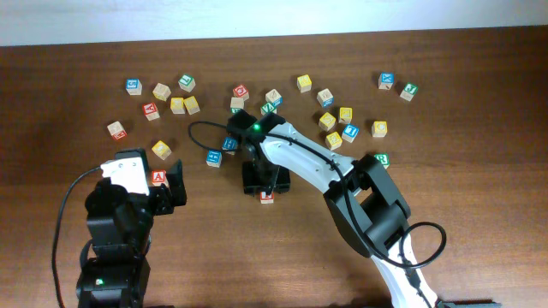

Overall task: Spell out ICRA
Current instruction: 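Lift the right gripper away toward the yellow C block, then lower the right gripper and grasp the yellow C block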

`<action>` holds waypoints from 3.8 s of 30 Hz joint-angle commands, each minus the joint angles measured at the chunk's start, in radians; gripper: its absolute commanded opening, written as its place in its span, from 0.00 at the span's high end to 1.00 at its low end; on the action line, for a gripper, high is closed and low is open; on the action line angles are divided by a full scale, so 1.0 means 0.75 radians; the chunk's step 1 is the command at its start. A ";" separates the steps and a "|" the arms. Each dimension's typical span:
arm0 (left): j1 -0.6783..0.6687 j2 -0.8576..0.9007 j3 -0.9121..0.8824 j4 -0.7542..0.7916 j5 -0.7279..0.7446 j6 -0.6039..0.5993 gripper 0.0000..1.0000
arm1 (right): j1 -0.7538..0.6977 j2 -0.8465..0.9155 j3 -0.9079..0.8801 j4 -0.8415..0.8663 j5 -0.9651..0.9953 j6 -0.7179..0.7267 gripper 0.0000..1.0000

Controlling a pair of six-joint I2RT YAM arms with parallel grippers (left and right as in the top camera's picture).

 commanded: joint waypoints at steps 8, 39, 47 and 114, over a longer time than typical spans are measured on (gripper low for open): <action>0.007 -0.006 0.020 0.005 -0.010 0.016 0.01 | -0.128 -0.027 0.420 -0.275 0.034 -0.221 0.39; 0.007 -0.005 0.020 -0.441 -0.010 0.016 0.01 | -0.572 -0.371 0.484 -0.598 0.520 -0.235 0.02; 0.007 -0.005 0.020 -0.441 -0.009 0.016 0.01 | -0.574 -0.371 0.484 -0.558 0.590 -0.320 0.02; 0.007 -0.005 0.020 -0.441 -0.009 0.016 0.01 | -0.956 0.019 0.063 0.092 0.187 -0.803 0.60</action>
